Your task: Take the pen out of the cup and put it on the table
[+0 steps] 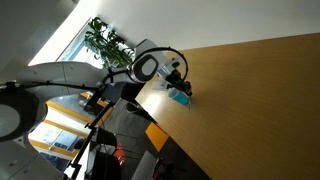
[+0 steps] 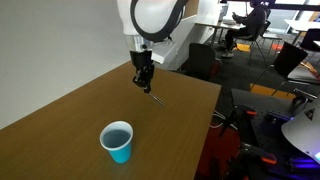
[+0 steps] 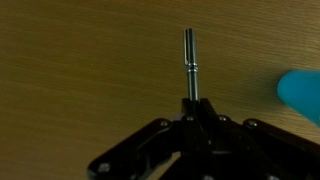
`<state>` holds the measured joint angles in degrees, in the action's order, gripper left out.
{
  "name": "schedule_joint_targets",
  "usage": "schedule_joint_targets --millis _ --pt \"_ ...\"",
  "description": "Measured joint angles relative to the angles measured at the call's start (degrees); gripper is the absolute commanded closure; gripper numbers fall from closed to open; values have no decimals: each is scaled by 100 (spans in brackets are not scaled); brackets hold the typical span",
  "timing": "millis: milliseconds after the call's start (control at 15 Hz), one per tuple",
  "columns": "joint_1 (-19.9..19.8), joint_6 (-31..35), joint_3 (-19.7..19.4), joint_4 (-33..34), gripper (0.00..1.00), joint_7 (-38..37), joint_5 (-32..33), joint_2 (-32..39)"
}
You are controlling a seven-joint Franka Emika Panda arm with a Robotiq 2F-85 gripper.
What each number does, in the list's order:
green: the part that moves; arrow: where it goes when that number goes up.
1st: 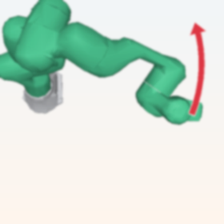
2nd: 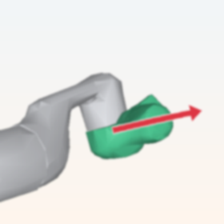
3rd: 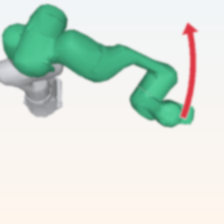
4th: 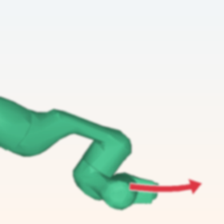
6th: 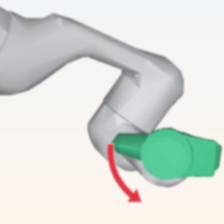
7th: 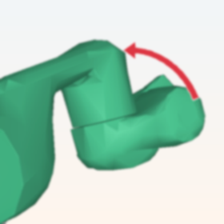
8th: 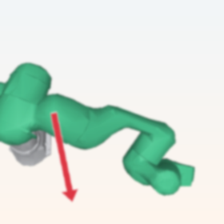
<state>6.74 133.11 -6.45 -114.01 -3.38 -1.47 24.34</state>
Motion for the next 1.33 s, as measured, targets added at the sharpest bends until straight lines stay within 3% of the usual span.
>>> schedule_joint_targets --millis 400,1067,1133,1200,1333 --pt "-26 -567 61 733 97 -184 104 677" --pt "-248 -602 105 1648 97 -187 99 1757" --pt "-272 -602 117 1724 64 -187 97 1843" --pt "-292 -603 129 1791 63 -187 92 1916" --pt "-328 -609 155 1915 49 -187 81 2032"
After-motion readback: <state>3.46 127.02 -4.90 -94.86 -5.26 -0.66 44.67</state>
